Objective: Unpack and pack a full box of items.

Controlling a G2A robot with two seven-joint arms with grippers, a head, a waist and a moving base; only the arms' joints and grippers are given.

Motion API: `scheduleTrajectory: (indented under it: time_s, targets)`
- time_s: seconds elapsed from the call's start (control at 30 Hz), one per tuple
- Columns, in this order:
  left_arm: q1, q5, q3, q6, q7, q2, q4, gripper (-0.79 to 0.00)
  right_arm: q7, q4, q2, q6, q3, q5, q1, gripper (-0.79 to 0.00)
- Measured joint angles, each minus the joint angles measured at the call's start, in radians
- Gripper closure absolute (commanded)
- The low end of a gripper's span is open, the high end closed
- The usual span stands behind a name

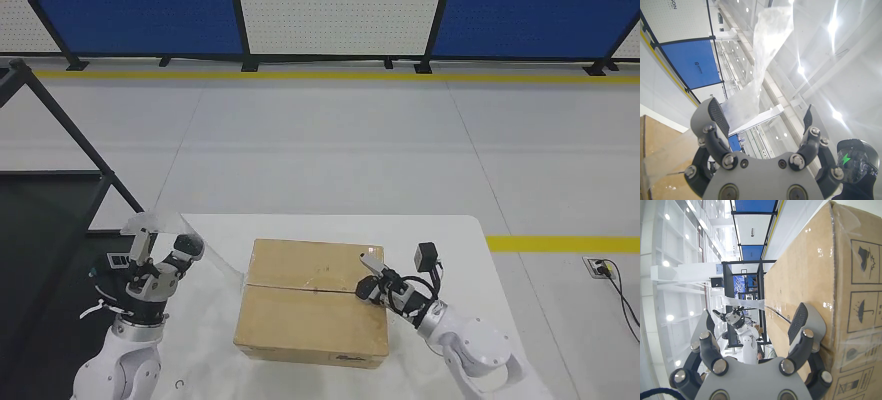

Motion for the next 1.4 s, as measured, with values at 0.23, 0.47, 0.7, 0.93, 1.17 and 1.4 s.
scheduleTrajectory:
  time_s: [0.23,0.47,0.7,0.93,1.17,1.4]
  targets:
    - [-0.008,0.030,0.037,0.008,-0.006,-0.009,-0.023,-0.785,0.005,0.005,-0.002,-0.002,0.002,0.004,0.001,-0.785]
    - [-0.008,0.044,0.049,0.010,-0.006,-0.016,-0.030,-0.785,0.009,0.004,-0.003,-0.007,0.007,0.007,-0.004,-0.785]
    - [-0.006,0.040,0.038,0.014,0.014,-0.022,-0.017,-0.785,0.013,0.001,-0.004,-0.012,0.012,0.008,-0.011,-0.785]
    - [0.007,0.015,0.002,0.000,0.037,-0.026,0.008,-0.785,0.016,-0.009,-0.004,-0.010,0.017,0.003,-0.019,-0.785]
    - [-0.001,-0.042,-0.050,-0.003,0.036,-0.027,0.084,-0.785,0.018,-0.017,-0.004,-0.008,0.018,-0.005,-0.024,-0.785]
    - [-0.014,-0.122,-0.075,0.054,-0.008,-0.029,0.210,-0.785,0.018,-0.027,-0.004,-0.005,0.024,-0.010,-0.030,-0.785]
